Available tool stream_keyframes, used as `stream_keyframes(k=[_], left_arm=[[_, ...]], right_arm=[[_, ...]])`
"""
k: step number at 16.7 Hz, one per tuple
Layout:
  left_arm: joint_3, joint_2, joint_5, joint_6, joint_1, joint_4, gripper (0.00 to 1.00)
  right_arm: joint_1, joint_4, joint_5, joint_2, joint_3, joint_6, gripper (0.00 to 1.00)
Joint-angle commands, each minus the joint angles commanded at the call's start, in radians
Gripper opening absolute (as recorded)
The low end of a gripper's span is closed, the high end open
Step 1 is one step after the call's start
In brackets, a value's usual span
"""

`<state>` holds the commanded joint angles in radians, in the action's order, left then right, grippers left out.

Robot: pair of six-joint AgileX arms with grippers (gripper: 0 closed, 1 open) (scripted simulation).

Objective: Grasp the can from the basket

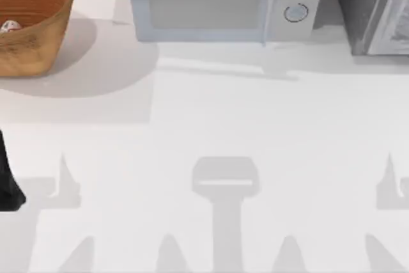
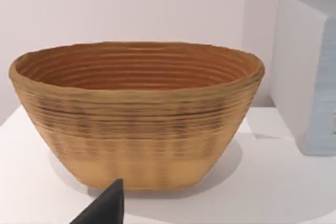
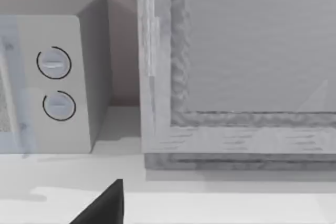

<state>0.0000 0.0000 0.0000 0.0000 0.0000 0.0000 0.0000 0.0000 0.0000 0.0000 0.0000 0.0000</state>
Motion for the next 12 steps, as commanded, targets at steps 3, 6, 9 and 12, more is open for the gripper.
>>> stream_keyframes(k=[3,6,9,12], left_arm=[[0.007,0.005,-0.003,0.0,0.003,-0.002,1.0],[0.089,0.075,-0.028,-0.006,0.031,-0.035,1.0],[0.26,0.228,-0.046,-0.014,0.055,-0.117,1.0],[0.516,0.468,-0.043,-0.019,0.062,-0.242,1.0]], right_arm=[[0.0,0.0,0.0,0.0,0.0,0.0,1.0],[0.0,0.0,0.0,0.0,0.0,0.0,1.0],[0.0,0.0,0.0,0.0,0.0,0.0,1.0],[0.0,0.0,0.0,0.0,0.0,0.0,1.0]])
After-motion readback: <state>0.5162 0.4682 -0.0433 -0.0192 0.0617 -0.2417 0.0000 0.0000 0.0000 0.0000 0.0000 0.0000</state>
